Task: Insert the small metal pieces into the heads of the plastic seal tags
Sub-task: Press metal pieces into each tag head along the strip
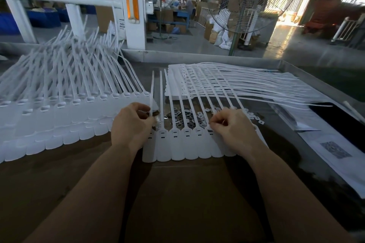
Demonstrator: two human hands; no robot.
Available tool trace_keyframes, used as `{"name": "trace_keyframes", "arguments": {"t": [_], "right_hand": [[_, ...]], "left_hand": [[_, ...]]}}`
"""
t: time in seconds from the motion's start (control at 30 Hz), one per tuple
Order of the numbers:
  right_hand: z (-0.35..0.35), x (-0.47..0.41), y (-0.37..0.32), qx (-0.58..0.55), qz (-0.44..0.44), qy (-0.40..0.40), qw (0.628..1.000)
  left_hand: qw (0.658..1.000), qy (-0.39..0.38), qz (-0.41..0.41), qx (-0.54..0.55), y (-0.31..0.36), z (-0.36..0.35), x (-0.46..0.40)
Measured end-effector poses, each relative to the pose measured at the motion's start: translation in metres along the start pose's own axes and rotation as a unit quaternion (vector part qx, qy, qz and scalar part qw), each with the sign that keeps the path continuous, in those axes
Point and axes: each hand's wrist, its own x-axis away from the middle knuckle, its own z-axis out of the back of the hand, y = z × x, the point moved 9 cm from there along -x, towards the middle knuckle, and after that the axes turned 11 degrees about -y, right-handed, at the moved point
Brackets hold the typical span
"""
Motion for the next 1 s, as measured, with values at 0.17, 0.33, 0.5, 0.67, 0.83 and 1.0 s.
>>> {"name": "trace_keyframes", "arguments": {"t": [0.17, 0.33, 0.5, 0.67, 0.83, 1.0], "right_hand": [[-0.0026, 0.0004, 0.0014, -0.004, -0.007, -0.015, 1.000], [-0.0002, -0.0004, 0.0020, -0.028, -0.014, -0.011, 0.999], [-0.0020, -0.0003, 0.0036, -0.049, -0.024, -0.024, 0.998], [-0.0015, -0.0001, 0.0032, -0.067, -0.026, -0.052, 0.996], [-0.0036, 0.0002, 0.0008, -0.031, -0.009, -0.066, 0.997], [-0.0032, -0.0001, -0.0003, -0.031, -0.002, -0.050, 0.998]], "left_hand": [[1.000, -0.003, -0.004, -0.005, 0.0015, -0.0005, 0.0000], [1.000, -0.004, -0.001, -0.010, 0.0027, -0.0002, 0.0005], [1.000, -0.009, -0.002, -0.006, 0.0033, -0.0002, 0.0011], [1.000, -0.007, -0.003, -0.004, 0.0030, 0.0011, 0.0013], [1.000, -0.007, -0.004, -0.004, 0.0035, 0.0000, 0.0015], [1.000, -0.008, -0.003, -0.004, 0.0024, 0.0001, 0.0022]]}}
